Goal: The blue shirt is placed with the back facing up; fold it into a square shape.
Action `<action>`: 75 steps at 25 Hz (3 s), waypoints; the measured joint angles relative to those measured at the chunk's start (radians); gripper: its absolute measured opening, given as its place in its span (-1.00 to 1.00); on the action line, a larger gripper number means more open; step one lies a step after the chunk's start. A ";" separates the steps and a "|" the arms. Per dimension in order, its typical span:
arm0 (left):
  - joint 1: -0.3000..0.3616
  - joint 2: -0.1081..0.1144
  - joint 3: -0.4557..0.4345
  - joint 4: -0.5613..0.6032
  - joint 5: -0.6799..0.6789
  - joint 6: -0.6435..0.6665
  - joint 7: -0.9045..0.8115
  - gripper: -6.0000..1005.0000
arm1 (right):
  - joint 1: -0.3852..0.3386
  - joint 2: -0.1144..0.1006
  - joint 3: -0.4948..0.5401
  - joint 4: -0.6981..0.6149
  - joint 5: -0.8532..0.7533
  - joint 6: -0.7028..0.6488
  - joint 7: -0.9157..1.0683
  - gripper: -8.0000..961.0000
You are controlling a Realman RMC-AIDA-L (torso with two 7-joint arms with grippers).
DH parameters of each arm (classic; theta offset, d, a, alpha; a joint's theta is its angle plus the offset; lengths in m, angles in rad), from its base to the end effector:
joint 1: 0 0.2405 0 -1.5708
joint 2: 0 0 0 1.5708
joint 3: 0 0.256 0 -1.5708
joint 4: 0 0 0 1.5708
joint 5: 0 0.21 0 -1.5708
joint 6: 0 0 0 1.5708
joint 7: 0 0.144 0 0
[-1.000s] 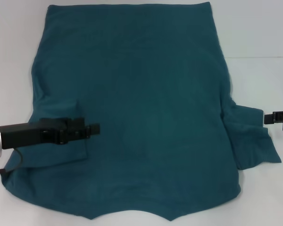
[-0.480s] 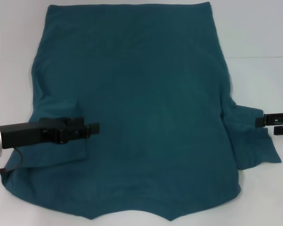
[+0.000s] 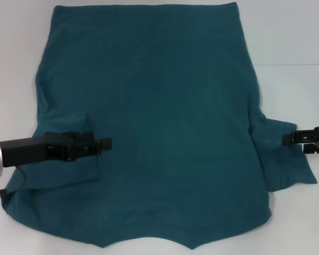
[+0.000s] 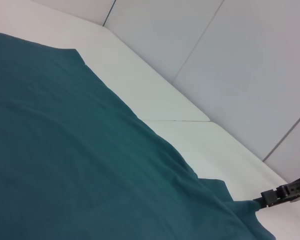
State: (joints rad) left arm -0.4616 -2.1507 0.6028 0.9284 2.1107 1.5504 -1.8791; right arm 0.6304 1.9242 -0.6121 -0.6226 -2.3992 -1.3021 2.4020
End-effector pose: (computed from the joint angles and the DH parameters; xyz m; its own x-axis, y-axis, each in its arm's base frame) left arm -0.2711 0.3284 0.0262 0.5570 0.6338 0.5367 0.7818 -0.6181 -0.0816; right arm 0.3249 0.3760 0.0582 0.1601 -0.8943 -0.4179 -0.9815 -0.0993 -0.1634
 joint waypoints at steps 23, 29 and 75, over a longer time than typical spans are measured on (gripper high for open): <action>0.003 0.000 0.000 0.000 0.000 -0.001 0.000 0.44 | 0.008 0.019 -0.031 0.012 0.000 0.054 0.020 0.60; 0.001 0.000 0.000 0.000 0.000 -0.001 0.000 0.44 | 0.003 0.015 -0.036 0.012 -0.001 0.052 0.024 -0.08; 0.007 -0.001 0.000 0.000 -0.023 -0.013 0.002 0.44 | -0.050 -0.045 0.059 -0.051 0.031 -0.080 -0.028 -0.41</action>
State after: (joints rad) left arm -0.4547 -2.1520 0.6028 0.9281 2.0876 1.5370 -1.8769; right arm 0.5804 1.8787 -0.5530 -0.6740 -2.3678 -1.3817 2.3738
